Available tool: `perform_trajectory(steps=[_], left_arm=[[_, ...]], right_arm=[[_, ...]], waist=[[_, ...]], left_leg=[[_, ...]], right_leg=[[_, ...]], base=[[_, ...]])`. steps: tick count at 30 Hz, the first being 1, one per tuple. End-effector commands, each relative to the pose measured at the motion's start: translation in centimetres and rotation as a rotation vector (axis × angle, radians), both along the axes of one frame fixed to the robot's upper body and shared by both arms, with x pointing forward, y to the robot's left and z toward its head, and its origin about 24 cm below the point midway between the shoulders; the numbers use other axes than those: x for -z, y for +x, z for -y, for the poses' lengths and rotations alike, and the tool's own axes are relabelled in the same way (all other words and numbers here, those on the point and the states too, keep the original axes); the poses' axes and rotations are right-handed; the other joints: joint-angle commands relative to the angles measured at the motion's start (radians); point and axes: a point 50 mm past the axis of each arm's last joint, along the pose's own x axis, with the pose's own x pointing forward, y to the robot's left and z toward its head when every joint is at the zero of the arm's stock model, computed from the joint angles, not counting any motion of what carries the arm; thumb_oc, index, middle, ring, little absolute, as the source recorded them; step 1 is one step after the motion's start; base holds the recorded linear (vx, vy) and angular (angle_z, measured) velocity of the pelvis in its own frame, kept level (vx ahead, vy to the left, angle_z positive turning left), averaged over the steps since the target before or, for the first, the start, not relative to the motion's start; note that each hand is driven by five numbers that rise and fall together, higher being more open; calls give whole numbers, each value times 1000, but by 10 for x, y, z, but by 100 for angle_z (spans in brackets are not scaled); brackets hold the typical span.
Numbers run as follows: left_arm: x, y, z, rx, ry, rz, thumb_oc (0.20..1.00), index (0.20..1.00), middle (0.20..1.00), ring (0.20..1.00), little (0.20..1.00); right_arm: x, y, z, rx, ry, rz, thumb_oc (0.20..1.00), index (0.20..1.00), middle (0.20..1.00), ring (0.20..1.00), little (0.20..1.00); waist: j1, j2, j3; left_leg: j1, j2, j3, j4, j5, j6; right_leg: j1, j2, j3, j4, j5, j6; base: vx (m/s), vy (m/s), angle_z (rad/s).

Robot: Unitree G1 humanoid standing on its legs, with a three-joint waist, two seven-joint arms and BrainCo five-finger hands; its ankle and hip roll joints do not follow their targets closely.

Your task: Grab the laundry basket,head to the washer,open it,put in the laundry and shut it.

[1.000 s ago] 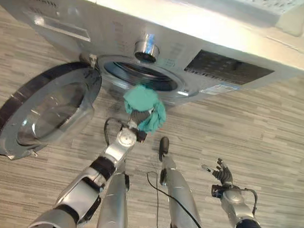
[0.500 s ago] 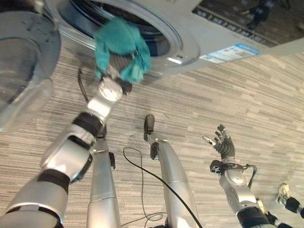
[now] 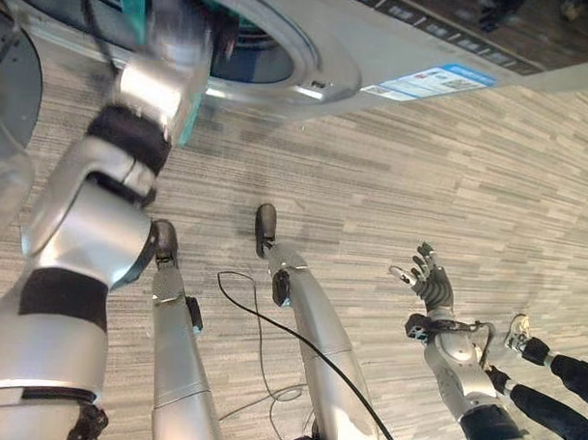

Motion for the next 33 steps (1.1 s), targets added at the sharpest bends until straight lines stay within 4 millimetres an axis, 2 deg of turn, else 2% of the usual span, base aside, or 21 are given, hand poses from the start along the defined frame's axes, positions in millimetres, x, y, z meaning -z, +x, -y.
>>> perform_trajectory(steps=[1, 4, 5, 8, 11, 12, 13, 14, 15, 16, 17, 18, 19, 21, 23, 24, 30, 33], left_arm=[[-45, -42, -2, 189, -277, 290, 200, 200, 200, 200, 200], [-43, -40, -14, 216, -399, 281, 200, 200, 200, 200, 200], [-43, -40, -19, 272, -497, 283, 200, 200, 200, 200, 200], [-41, -40, -20, 293, -520, 284, 200, 200, 200, 200, 200], [-30, -32, -16, 264, -422, 235, 200, 200, 200, 200, 200], [-22, -25, -14, 226, -319, 192, 520, 520, 520, 520, 520], [-7, -6, -11, -59, 201, 84, 1000, 1000, 1000, 1000, 1000], [-7, -6, -10, -60, 205, 86, 1000, 1000, 1000, 1000, 1000], [1, 4, -13, -292, 596, 23, 1000, 1000, 1000, 1000, 1000], [0, 4, -12, -292, 597, 24, 1000, 1000, 1000, 1000, 1000], [5, 10, -18, -383, 702, -26, 1000, 1000, 1000, 1000, 1000], [5, 10, -18, -383, 702, -26, 1000, 1000, 1000, 1000, 1000], [14, 18, -22, -535, 914, -79, 1000, 1000, 1000, 1000, 1000], [24, 24, -28, -640, 1069, -131, 1000, 1000, 1000, 1000, 1000], [29, 27, -27, -669, 1130, -143, 1000, 1000, 1000, 1000, 1000], [41, 32, -34, -762, 1260, -200, 1000, 1000, 1000, 1000, 1000], [62, 39, -34, -794, 1400, -230, 1000, 1000, 1000, 1000, 1000], [86, 42, -32, -727, 1444, -254, 1000, 1000, 1000, 1000, 1000]], right_arm=[[-16, -16, 33, 75, -87, 61, 1000, 1000, 1000, 1000, 1000], [-14, -19, 35, 68, -119, 43, 1000, 1000, 1000, 1000, 1000], [-7, -20, 34, 74, -120, 13, 1000, 1000, 1000, 1000, 1000], [-4, -19, 34, 74, -121, -1, 1000, 1000, 1000, 1000, 1000], [-3, -18, 36, 73, -127, -7, 1000, 1000, 1000, 1000, 1000], [-5, -18, 38, 67, -132, -3, 1000, 1000, 1000, 1000, 1000], [-12, -20, 50, 63, -144, 12, 1000, 1000, 1000, 1000, 1000], [-12, -19, 49, 63, -141, 14, 1000, 1000, 1000, 1000, 1000], [-13, -21, 59, 66, -154, -1, 1000, 1000, 1000, 1000, 1000], [-13, -21, 59, 66, -153, -1, 1000, 1000, 1000, 1000, 1000], [-10, -20, 60, 70, -149, -23, 1000, 1000, 1000, 1000, 1000], [-10, -20, 60, 70, -149, -23, 1000, 1000, 1000, 1000, 1000], [-3, -22, 65, 71, -148, -68, 1000, 1000, 1000, 1000, 1000], [2, -25, 68, 66, -144, -106, 1000, 1000, 1000, 1000, 1000], [7, -26, 69, 72, -134, -128, 1000, 1000, 1000, 1000, 1000], [9, -25, 72, 74, -134, -153, 1000, 1000, 1000, 1000, 1000], [10, -26, 75, 67, -141, -174, 1000, 1000, 1000, 1000, 1000], [11, -26, 78, 68, -159, -193, 1000, 1000, 1000, 1000, 1000]], waist=[[-43, 86, -68], [-41, 85, -77], [-38, 84, -80], [-37, 84, -81], [-33, 83, -85], [-30, 85, -85], [-21, 99, -83], [-20, 96, -81], [-10, 109, -76], [-9, 108, -75], [-4, 111, -73], [-4, 111, -73], [-3, 112, -71], [-3, 107, -70], [-1, 104, -69], [2, 100, -68], [11, 94, -63], [21, 101, -56]], left_leg=[[53, 80, 0, 21, -123, 1], [68, 82, 1, -9, -112, -1], [78, 83, 1, -26, -105, -1], [83, 81, -2, -34, -102, 0], [91, 76, -7, -48, -94, 0], [91, 75, -8, -48, -92, 2], [92, 74, -10, -52, -83, 4], [92, 74, -10, -51, -83, 4], [93, 73, -8, -51, -78, 6], [93, 73, -8, -51, -79, 6], [94, 72, -7, -48, -78, 6], [94, 72, -7, -48, -78, 6], [96, 72, -9, -44, -79, 7], [105, 73, -8, -42, -82, 7], [114, 72, -7, -44, -82, 7], [128, 73, -9, -44, -86, 8], [176, 69, -5, -48, -92, 9], [194, 63, 5, -40, -95, 10]], right_leg=[[48, 28, 30, -18, -104, 93], [52, 39, 36, -38, -93, 93], [57, 40, 37, -49, -90, 93], [60, 41, 36, -54, -88, 91], [67, 40, 31, -68, -81, 90], [68, 39, 31, -69, -79, 88], [74, 33, 27, -75, -69, 87], [74, 33, 27, -75, -69, 87], [76, 29, 26, -73, -66, 88], [77, 29, 26, -72, -66, 88], [79, 28, 24, -70, -67, 88], [79, 28, 24, -70, -67, 88], [86, 27, 23, -72, -65, 89], [96, 27, 22, -76, -62, 89], [104, 28, 21, -78, -61, 88], [121, 30, 22, -85, -60, 87], [180, 27, 23, -116, -53, 89], [213, 21, 22, -135, -51, 88]], base=[[26, -61, -1], [22, -43, -2], [13, -36, -1], [1, -24, 0], [-9, -23, 1], [-35, 8, 3], [-35, 8, 3], [-41, 28, 4], [0, 0, 0], [0, 0, 0], [0, 0, 0], [-10, 19, 5], [-5, 16, 6], [-4, 13, 3], [0, 0, 0], [0, 0, 0], [0, 0, 0], [-8, 27, 1]])
